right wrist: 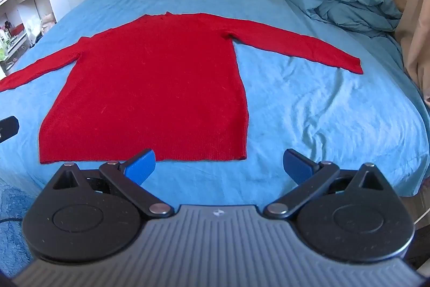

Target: Fold small clothes

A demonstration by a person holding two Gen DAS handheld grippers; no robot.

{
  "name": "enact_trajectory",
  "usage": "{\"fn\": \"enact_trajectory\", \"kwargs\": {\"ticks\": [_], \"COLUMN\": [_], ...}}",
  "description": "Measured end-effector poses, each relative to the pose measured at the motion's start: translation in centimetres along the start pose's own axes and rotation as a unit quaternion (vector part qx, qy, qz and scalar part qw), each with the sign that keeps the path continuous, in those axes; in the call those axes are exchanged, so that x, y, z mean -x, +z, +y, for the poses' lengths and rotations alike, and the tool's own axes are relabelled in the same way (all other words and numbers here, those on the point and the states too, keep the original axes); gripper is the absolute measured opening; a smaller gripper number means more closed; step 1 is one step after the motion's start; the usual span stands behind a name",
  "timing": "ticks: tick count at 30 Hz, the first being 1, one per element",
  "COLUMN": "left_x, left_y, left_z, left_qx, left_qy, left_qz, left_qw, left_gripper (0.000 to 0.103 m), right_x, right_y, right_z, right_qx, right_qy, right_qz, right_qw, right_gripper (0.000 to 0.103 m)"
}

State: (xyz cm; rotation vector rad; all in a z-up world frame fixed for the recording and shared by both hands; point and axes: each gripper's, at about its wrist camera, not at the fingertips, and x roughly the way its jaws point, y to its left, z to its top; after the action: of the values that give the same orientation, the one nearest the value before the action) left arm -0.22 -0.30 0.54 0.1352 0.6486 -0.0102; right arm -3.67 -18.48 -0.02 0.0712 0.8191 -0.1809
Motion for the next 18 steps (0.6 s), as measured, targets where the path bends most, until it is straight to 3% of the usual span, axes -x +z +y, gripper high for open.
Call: {"fn": "enact_trajectory", "kwargs": {"ticks": [18], "left_x": [0.08], "left_y": [-0.03], "left_z": [-0.26], "left_qx": [-0.001], "left_qy": [-0.003], "left_qz": [0.001], "left_qw": [1.0000], "left_gripper": [0.103], "right_x": [0.65], "right_y": [0.06], "right_z": [0.02], "right_qx": [-0.002], "right_qy": [-0.001], "right_qz": [-0.008], "right_qw": [1.000], "right_gripper": [0.103]}}
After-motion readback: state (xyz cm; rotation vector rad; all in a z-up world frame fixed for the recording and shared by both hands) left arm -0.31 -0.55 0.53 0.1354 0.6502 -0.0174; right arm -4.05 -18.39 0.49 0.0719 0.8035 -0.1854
